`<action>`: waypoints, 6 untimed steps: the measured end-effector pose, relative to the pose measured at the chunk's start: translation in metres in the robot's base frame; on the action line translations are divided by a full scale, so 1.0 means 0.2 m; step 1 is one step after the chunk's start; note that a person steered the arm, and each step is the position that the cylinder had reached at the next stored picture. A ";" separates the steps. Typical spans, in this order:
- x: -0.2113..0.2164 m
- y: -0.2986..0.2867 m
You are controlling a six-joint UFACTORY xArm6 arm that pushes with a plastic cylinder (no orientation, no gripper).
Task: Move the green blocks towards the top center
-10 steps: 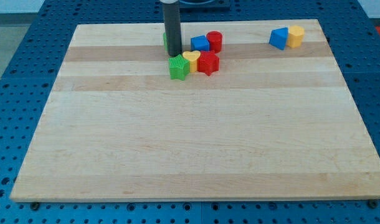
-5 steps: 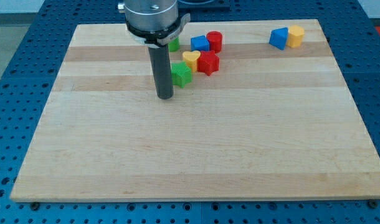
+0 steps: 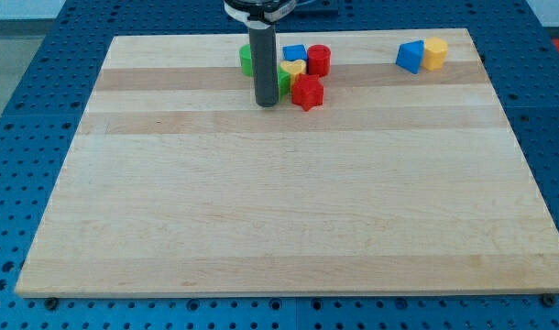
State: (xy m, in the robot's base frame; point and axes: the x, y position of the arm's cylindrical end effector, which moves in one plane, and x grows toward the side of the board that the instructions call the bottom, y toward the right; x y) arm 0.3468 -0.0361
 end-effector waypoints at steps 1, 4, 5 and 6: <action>-0.04 0.00; 0.31 0.32; 0.25 0.43; 0.19 0.42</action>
